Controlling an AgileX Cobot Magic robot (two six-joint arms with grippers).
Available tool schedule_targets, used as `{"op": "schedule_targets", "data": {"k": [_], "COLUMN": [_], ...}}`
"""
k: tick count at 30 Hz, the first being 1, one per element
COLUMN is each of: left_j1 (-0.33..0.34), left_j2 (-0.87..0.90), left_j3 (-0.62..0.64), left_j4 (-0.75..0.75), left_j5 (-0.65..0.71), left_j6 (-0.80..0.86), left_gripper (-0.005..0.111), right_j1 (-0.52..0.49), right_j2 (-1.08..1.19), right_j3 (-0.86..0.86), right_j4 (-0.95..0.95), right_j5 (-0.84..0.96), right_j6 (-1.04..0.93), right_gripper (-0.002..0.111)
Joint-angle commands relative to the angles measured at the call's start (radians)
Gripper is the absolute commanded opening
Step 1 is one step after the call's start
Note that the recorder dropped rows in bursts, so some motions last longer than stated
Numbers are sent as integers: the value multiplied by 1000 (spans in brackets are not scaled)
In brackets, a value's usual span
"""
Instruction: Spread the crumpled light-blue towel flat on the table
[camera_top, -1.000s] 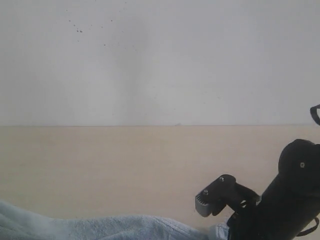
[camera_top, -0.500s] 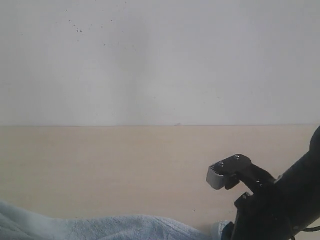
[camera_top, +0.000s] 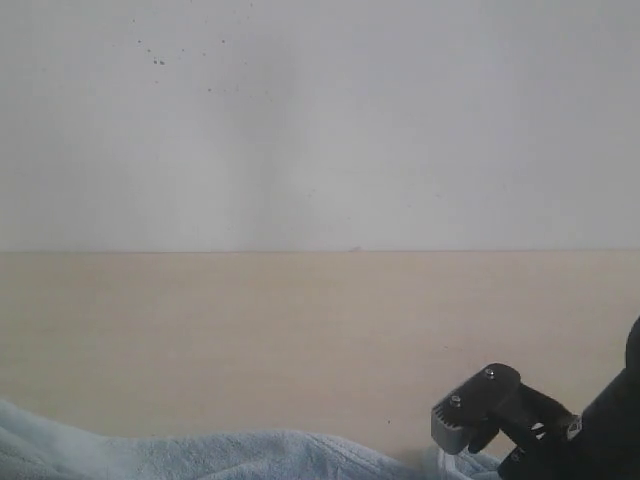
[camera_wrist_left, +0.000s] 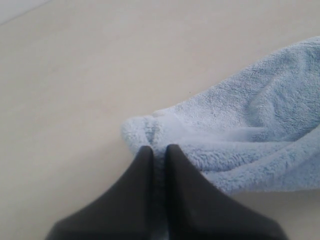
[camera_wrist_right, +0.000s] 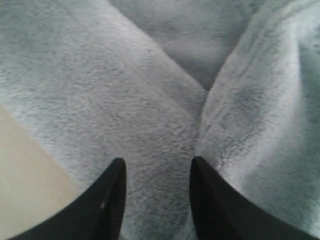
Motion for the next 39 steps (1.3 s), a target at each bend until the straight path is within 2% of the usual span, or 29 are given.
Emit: {"op": "schedule_targets", "data": {"k": [1, 5, 9, 12, 14, 21, 25, 31, 34, 39], "left_j1": [1, 1, 1, 1, 1, 1, 1, 1, 1, 1], "left_j2": [-5, -5, -5, -5, -5, -5, -5, -5, -5, -5], "left_j3": [6, 6, 6, 6, 6, 6, 6, 6, 6, 6], "left_j4": [-11, -12, -12, -13, -13, -13, -14, -14, -14, -14], "left_j5": [-4, -4, -4, -4, -4, -4, -4, -4, -4, 0], "left_j6": [4, 4, 4, 6, 6, 6, 6, 6, 6, 8], "left_gripper": [4, 4, 4, 4, 4, 4, 4, 4, 4, 4], "right_j1": [-33, -84, -193, -268, -282, -280, -277, -162, -107, -105], "right_j2": [-6, -6, -7, -7, -12, -84, -85, -76, -46, 54], "right_j3": [4, 4, 4, -21, -55, -167, -207, -217, -217, -217], "right_j4": [-85, -194, -382, -385, -382, -367, -284, -127, -152, -202], "right_j5": [-9, -31, -63, -54, -27, 44, 53, 18, -37, -99], "right_j6": [85, 173, 359, 362, 362, 362, 328, 141, 142, 175], "right_gripper": [40, 40, 40, 40, 40, 40, 40, 40, 40, 40]}}
